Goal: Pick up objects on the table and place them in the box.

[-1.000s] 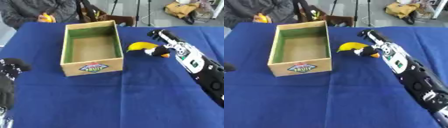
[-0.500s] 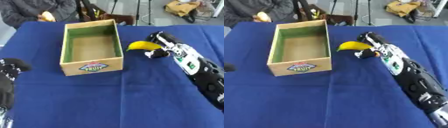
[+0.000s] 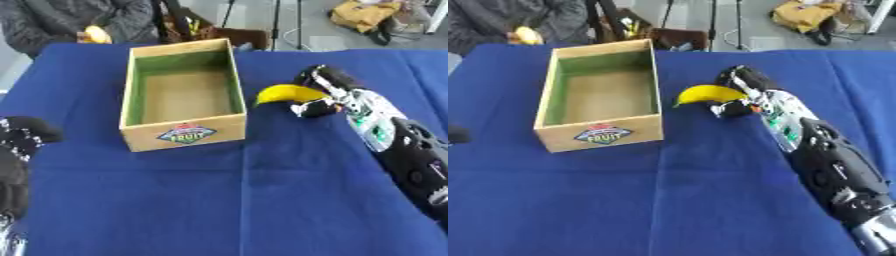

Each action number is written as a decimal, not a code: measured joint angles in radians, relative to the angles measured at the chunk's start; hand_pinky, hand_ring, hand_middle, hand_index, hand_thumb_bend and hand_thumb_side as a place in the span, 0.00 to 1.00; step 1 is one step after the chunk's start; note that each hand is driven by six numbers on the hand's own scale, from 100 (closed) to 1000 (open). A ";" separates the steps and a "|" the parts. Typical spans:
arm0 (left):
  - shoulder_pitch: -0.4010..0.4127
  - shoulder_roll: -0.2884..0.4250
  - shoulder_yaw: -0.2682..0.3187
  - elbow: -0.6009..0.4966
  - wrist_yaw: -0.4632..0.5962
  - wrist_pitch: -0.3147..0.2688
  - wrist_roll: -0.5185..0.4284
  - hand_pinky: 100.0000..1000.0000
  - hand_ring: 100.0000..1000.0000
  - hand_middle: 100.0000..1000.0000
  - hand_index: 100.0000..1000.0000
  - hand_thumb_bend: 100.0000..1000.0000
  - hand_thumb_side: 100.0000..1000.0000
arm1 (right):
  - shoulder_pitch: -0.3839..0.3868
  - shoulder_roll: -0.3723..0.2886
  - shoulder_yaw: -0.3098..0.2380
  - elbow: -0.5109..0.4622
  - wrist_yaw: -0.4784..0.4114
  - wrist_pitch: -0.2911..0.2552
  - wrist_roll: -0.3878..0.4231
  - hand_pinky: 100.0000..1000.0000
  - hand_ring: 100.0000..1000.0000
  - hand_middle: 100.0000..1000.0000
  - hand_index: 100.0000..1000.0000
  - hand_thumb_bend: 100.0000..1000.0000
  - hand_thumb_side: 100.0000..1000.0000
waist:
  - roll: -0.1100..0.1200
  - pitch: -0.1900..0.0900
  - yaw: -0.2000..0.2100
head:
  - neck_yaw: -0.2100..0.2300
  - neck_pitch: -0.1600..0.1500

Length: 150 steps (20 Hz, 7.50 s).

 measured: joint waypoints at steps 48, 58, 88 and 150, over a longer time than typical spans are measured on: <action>0.000 0.000 0.000 0.000 -0.001 0.000 -0.003 0.56 0.52 0.40 0.51 0.45 0.95 | -0.008 -0.025 0.010 -0.125 -0.053 0.005 -0.022 0.49 0.49 0.52 0.63 0.29 0.25 | 0.001 -0.010 -0.014 | 0.003 -0.008; 0.000 0.000 0.000 0.000 -0.002 0.000 -0.003 0.56 0.52 0.40 0.51 0.45 0.96 | -0.007 -0.029 0.016 -0.109 -0.023 0.010 0.018 0.63 0.71 0.76 0.82 0.51 0.38 | 0.004 -0.010 -0.014 | 0.002 -0.009; 0.001 0.000 0.000 0.006 0.003 0.002 -0.007 0.56 0.53 0.40 0.51 0.45 0.96 | 0.015 -0.008 0.015 -0.043 -0.008 0.005 -0.005 0.50 0.54 0.55 0.66 0.24 0.29 | 0.023 0.000 -0.013 | -0.001 -0.008; 0.002 0.000 0.000 0.005 0.002 0.002 -0.007 0.56 0.53 0.41 0.51 0.45 0.96 | 0.006 -0.016 0.016 -0.121 -0.023 0.003 0.006 0.38 0.43 0.44 0.55 0.19 0.18 | 0.011 -0.006 -0.024 | -0.004 -0.012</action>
